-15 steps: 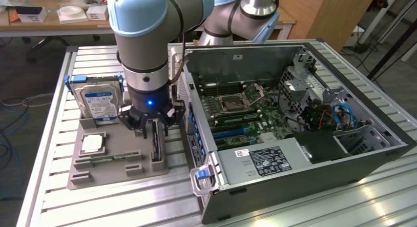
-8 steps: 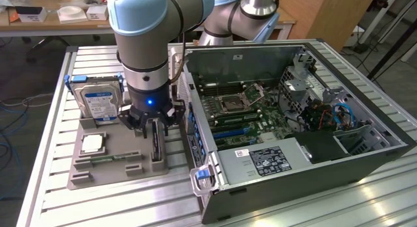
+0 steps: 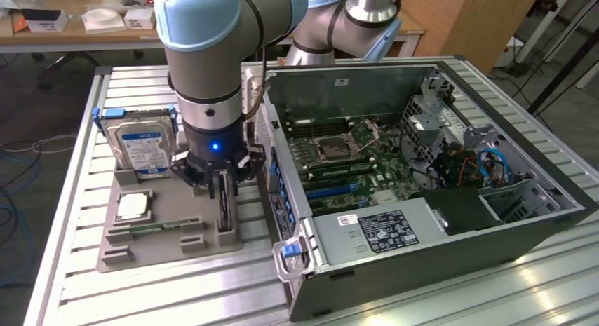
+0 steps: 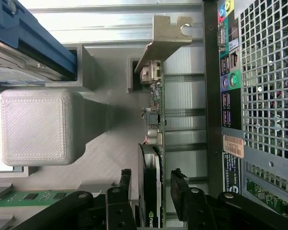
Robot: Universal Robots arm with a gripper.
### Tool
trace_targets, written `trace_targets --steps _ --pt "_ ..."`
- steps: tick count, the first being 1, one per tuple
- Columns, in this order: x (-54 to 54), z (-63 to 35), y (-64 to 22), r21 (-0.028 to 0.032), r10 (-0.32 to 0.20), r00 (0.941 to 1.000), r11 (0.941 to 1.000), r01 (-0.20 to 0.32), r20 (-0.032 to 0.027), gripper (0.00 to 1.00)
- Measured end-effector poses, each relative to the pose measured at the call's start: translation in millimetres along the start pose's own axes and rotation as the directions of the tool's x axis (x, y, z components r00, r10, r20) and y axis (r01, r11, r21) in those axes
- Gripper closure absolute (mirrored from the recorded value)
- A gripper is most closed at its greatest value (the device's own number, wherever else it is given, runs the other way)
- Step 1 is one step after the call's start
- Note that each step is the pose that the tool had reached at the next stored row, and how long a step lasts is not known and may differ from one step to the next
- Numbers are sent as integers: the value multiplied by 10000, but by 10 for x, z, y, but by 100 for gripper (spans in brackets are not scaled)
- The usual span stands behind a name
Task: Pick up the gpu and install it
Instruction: 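Pick up the gpu and move the gpu toward the slot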
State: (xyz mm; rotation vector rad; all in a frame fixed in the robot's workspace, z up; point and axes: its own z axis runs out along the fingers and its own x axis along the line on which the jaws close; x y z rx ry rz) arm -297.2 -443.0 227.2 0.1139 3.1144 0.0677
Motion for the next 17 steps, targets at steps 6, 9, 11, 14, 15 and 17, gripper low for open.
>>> trace_targets --steps 6,9,11,14,15,17 --pt "8 -2 -1 2 0 10000 10000 0 -1 62" --pt "20 -1 -2 1 -1 10000 10000 1 3 62" --pt "23 -1 -2 0 -1 10000 10000 1 4 62" --pt "46 -1 -3 0 0 10000 10000 0 4 62" --pt "57 -1 -4 1 0 10000 10000 0 4 62" --pt "62 0 -3 0 -2 10000 10000 2 5 62"
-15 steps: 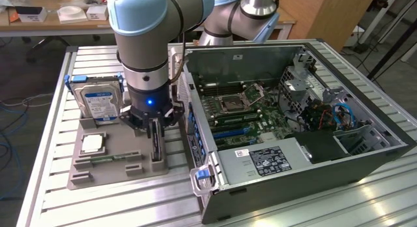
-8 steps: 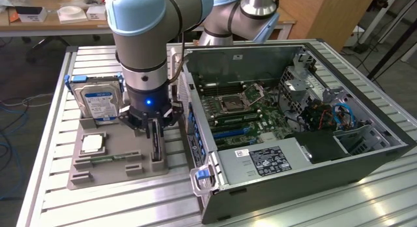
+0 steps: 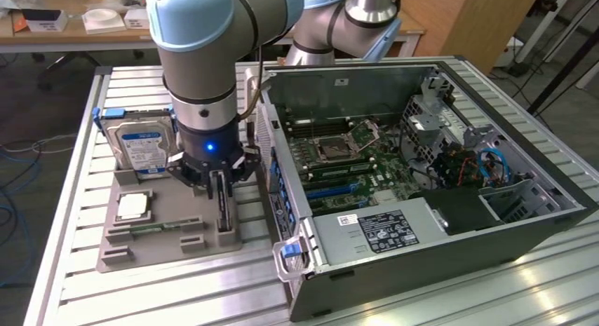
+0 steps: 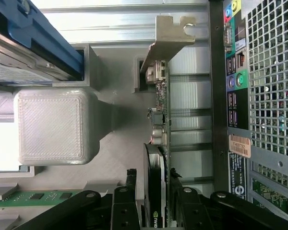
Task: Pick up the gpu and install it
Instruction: 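Pick up the gpu and move the gpu toward the slot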
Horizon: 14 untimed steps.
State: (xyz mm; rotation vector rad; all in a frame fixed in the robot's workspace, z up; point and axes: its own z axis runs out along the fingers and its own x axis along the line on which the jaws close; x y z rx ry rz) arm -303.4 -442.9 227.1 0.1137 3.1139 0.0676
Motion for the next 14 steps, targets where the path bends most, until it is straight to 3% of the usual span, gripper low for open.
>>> trace_targets --steps 9,13,14 --pt "-7 0 1 -6 2 10000 10000 -2 -1 62" --pt "-8 0 1 -12 2 10000 10000 -2 -2 70" --pt "-192 5 14 -13 13 9998 10000 -14 -216 70"
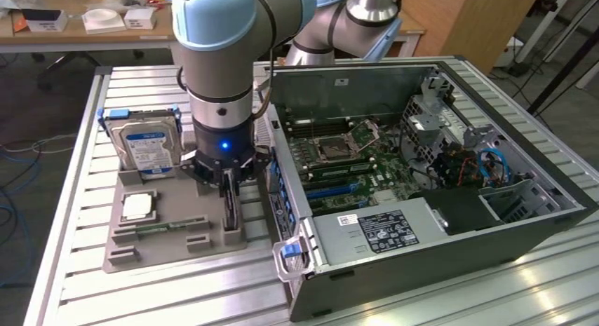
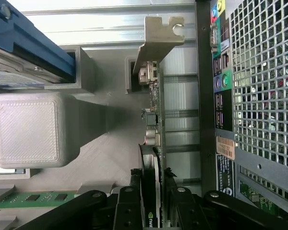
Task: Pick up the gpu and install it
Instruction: 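Pick up the gpu and move the gpu toward the slot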
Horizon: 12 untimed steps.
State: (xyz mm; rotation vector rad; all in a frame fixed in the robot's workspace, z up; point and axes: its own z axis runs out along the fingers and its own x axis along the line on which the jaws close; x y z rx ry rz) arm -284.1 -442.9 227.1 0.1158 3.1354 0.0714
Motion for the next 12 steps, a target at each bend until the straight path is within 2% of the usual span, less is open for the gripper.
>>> trace_targets --steps 8,12 --pt "6 0 -1 1 21 10000 10000 -21 -1 70" --pt "58 0 -4 1 20 10000 10000 -20 1 70"
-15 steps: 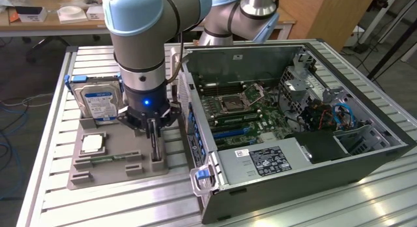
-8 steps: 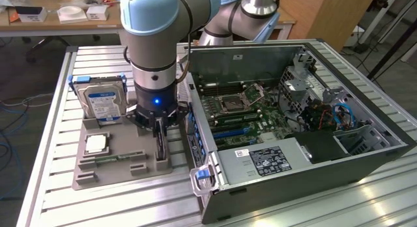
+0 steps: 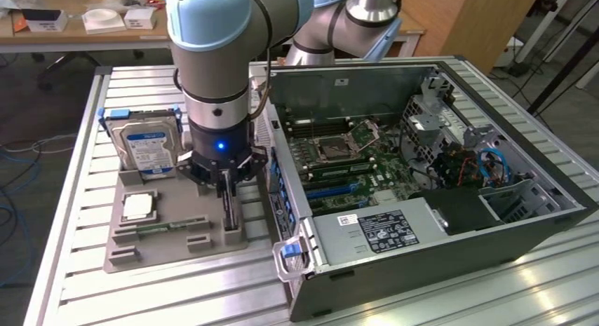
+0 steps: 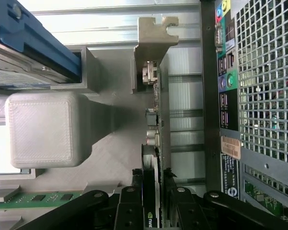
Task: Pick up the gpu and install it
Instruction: 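Pick up the gpu and move the gpu toward the slot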
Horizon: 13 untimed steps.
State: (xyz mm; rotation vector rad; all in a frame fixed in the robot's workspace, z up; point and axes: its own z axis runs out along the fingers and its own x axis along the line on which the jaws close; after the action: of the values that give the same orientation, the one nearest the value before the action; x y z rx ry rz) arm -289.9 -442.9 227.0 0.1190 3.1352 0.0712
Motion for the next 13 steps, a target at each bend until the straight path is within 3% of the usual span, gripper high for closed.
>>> trace_targets --steps 13 --pt "-23 0 2 -1 -1 10000 10000 1 -2 70"
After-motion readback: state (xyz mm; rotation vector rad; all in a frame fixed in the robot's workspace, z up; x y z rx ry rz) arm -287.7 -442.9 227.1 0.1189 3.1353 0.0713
